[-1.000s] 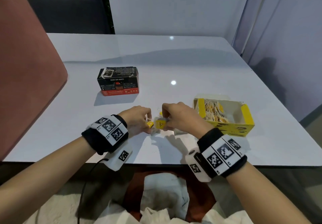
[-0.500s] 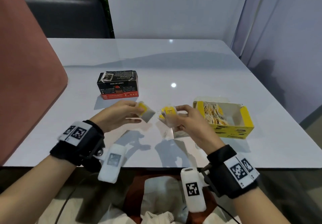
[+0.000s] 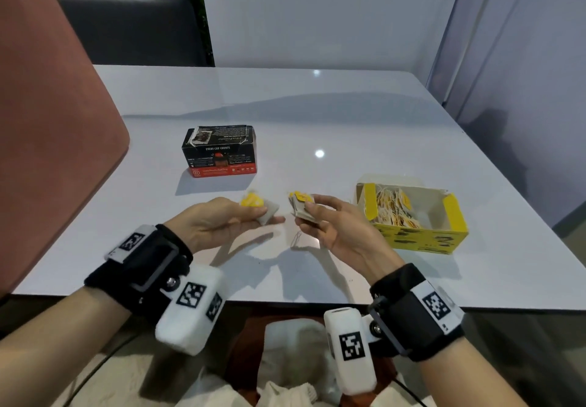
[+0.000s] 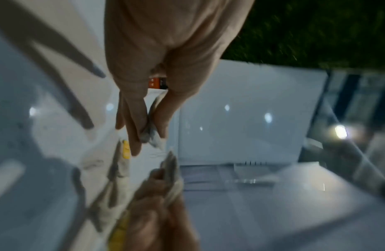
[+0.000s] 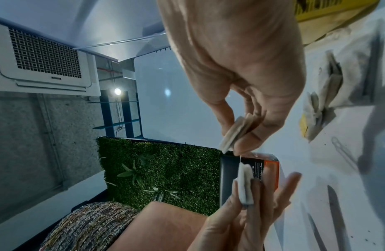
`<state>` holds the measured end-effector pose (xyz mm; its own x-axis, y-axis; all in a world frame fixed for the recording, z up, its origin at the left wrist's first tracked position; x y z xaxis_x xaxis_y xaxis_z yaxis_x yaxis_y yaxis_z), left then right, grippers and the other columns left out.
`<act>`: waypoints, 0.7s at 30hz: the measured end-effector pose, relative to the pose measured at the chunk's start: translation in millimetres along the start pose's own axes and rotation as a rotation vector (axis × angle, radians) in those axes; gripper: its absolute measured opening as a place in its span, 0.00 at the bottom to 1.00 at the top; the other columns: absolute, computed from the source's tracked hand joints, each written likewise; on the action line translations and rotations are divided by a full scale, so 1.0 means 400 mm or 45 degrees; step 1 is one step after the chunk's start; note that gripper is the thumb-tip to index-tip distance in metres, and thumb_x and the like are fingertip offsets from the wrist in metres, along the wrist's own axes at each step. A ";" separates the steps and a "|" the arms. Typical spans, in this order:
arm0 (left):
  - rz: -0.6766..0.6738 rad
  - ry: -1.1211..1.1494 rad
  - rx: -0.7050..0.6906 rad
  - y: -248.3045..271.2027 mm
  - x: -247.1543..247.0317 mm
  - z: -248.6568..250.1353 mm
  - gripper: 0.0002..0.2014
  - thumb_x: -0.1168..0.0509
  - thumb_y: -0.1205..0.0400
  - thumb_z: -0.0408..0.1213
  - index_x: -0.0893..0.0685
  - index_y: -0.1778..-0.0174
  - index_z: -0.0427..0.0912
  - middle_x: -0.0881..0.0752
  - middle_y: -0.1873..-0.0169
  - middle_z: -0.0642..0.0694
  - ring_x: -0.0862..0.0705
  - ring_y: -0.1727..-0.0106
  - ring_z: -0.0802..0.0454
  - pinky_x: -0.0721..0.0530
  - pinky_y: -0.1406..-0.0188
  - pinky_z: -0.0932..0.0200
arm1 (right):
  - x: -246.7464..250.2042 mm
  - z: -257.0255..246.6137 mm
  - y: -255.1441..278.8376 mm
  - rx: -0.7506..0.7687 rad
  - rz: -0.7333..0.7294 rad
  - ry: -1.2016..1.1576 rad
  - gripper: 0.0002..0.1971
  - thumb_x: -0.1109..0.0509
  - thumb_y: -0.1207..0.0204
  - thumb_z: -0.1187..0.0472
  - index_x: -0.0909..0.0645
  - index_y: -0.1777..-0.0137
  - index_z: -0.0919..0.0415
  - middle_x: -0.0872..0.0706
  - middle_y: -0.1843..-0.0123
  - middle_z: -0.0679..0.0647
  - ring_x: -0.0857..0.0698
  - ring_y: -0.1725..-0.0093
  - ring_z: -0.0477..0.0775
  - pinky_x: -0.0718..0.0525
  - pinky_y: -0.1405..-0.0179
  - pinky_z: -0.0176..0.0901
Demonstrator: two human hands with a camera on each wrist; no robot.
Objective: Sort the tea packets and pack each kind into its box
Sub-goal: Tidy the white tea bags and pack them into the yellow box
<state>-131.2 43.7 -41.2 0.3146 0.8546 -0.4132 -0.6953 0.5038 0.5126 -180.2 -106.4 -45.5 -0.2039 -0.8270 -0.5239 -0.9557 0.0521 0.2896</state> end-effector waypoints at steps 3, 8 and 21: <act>0.085 -0.251 -0.009 0.010 0.001 -0.009 0.25 0.37 0.23 0.19 0.35 0.31 0.18 0.16 0.45 0.28 0.09 0.57 0.42 0.11 0.65 0.62 | -0.007 -0.008 0.004 0.046 -0.041 0.203 0.11 0.33 0.23 0.70 0.23 0.41 0.66 0.13 0.56 0.59 0.13 0.65 0.53 0.15 0.67 0.37; 0.075 -0.385 -0.083 0.010 -0.018 -0.018 0.33 0.39 0.22 0.18 0.45 0.22 0.29 0.11 0.54 0.35 0.09 0.63 0.48 0.13 0.68 0.65 | -0.039 -0.010 0.009 0.117 -0.134 0.434 0.15 0.31 0.25 0.71 0.24 0.38 0.66 0.14 0.53 0.63 0.13 0.57 0.55 0.14 0.59 0.37; -0.038 -0.148 0.029 0.013 -0.042 -0.051 0.24 0.53 0.12 0.46 0.23 0.38 0.28 0.14 0.46 0.29 0.11 0.52 0.36 0.12 0.53 0.46 | -0.053 -0.004 -0.009 0.220 -0.068 1.028 0.16 0.27 0.26 0.66 0.24 0.40 0.63 0.15 0.60 0.60 0.18 0.69 0.48 0.22 0.73 0.29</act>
<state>-153.3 29.5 -47.2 0.4090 0.8472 -0.3391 -0.6701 0.5311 0.5186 -172.0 -89.8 -34.2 -0.0048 -0.9750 0.2221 -0.9924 0.0320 0.1190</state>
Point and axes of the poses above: each hand's wrist, its own y-axis away from the middle knuckle, its own x-axis out of the back of the hand, z = x × y, the point moved 7 cm from there along -y, towards the middle knuckle
